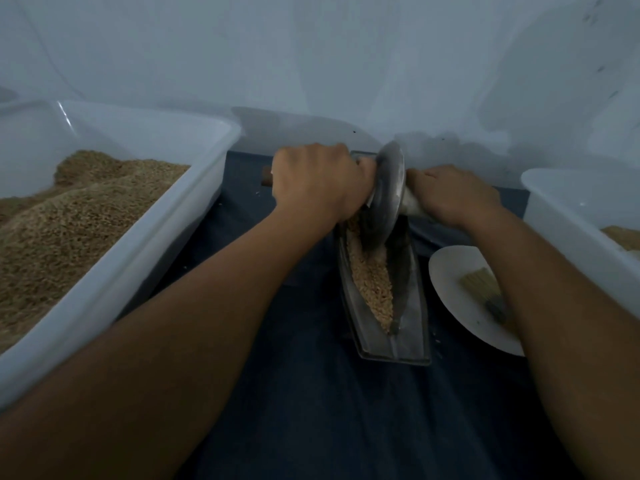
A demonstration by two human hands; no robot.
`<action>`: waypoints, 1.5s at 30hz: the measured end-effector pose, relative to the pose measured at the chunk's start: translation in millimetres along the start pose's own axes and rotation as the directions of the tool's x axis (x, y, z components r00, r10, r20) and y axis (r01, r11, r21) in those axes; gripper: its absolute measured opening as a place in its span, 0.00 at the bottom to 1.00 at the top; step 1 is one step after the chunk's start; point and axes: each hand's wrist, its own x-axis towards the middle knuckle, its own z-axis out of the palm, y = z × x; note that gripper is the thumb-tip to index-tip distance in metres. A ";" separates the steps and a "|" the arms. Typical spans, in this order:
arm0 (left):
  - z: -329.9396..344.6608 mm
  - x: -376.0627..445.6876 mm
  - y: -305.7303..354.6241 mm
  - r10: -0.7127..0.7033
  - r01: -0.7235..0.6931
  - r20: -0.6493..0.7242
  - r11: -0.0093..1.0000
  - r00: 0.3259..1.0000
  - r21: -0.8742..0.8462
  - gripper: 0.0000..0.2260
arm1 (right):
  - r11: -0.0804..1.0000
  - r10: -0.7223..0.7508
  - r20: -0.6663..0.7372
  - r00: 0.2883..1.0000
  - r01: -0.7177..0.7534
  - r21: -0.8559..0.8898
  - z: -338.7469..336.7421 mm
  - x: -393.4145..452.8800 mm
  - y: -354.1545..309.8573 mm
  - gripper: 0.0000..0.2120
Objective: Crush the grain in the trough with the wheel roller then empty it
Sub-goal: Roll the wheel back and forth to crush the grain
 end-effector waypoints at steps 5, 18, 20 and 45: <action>3.5 7.8 -1.4 -0.013 0.014 0.026 0.999 1.000 -0.039 0.20 | 0.999 -0.011 0.093 0.996 0.008 0.037 -3.6 10.6 -0.1 0.21; 10.8 2.9 -16.8 -0.074 0.083 0.070 0.987 0.995 -0.138 0.25 | 0.995 0.012 -0.068 0.998 -0.019 -0.102 -14.6 8.5 -20.8 0.27; 8.9 5.3 -12.1 -0.062 0.067 0.050 0.991 0.997 -0.116 0.23 | 0.999 0.017 -0.050 0.999 -0.019 -0.051 -13.1 6.7 -17.2 0.28; 15.2 28.5 -4.3 -0.035 0.033 -0.024 0.996 0.999 -0.087 0.20 | 0.997 -0.030 0.227 0.973 0.044 -0.060 -14.2 35.4 -14.6 0.07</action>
